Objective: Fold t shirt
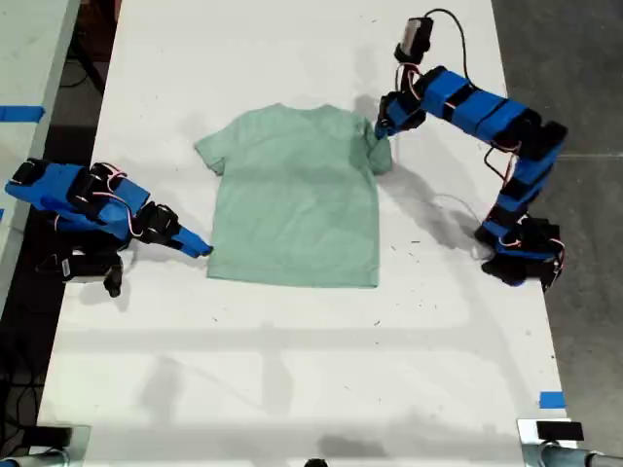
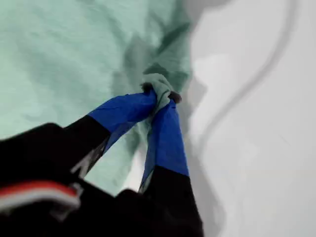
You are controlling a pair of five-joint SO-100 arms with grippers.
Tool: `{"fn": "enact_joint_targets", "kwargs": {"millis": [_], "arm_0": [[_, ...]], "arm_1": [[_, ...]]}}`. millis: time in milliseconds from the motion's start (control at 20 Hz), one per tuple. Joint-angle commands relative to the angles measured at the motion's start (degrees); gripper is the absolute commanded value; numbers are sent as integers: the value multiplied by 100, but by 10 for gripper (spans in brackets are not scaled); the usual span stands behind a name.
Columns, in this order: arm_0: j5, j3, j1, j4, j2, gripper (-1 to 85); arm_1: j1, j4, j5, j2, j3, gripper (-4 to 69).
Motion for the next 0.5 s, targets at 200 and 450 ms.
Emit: {"fn": "enact_joint_targets", "kwargs": {"millis": [200,450], "arm_0": [[44,44,88,9,35,124],[44,44,88,9,35,124]], "arm_1": [[-2487,-1617,79,-545,-958,114],[-1573,-255,316,835,-334,-4]]}}
